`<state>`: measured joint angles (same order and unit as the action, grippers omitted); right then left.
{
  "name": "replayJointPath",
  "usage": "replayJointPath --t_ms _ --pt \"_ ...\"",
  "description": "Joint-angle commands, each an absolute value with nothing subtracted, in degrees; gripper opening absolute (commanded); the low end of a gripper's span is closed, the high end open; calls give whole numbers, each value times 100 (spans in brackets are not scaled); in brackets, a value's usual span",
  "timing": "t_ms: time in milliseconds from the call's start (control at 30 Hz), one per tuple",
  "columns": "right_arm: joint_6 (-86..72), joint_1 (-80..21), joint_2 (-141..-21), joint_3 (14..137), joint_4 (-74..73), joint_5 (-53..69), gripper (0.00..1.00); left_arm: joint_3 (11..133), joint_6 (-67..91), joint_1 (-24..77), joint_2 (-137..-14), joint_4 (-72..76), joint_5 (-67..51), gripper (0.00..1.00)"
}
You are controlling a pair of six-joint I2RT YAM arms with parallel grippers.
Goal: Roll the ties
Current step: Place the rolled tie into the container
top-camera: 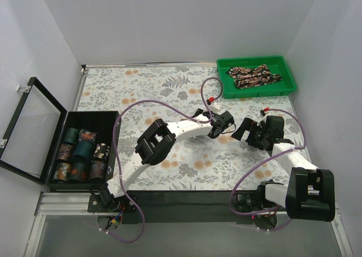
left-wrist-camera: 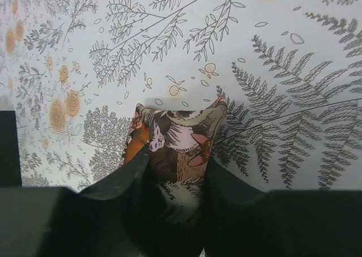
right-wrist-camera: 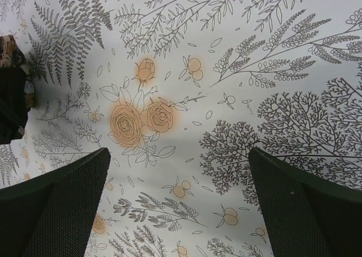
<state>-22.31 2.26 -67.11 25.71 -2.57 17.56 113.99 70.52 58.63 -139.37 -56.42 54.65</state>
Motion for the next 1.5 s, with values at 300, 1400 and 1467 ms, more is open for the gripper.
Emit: replayJointPath --t_ms 300,1400,1467 --pt "-2118 264 -6662 2522 -105 2135 98 10627 7198 5169 -12097 -5547 5125 0" --pt "-2312 255 -7084 2382 606 3674 97 6584 7268 -1432 -8121 -2743 1969 8" --pt "-2312 255 -7075 2382 598 3683 97 6426 7347 -1485 -8104 -2637 1942 8"
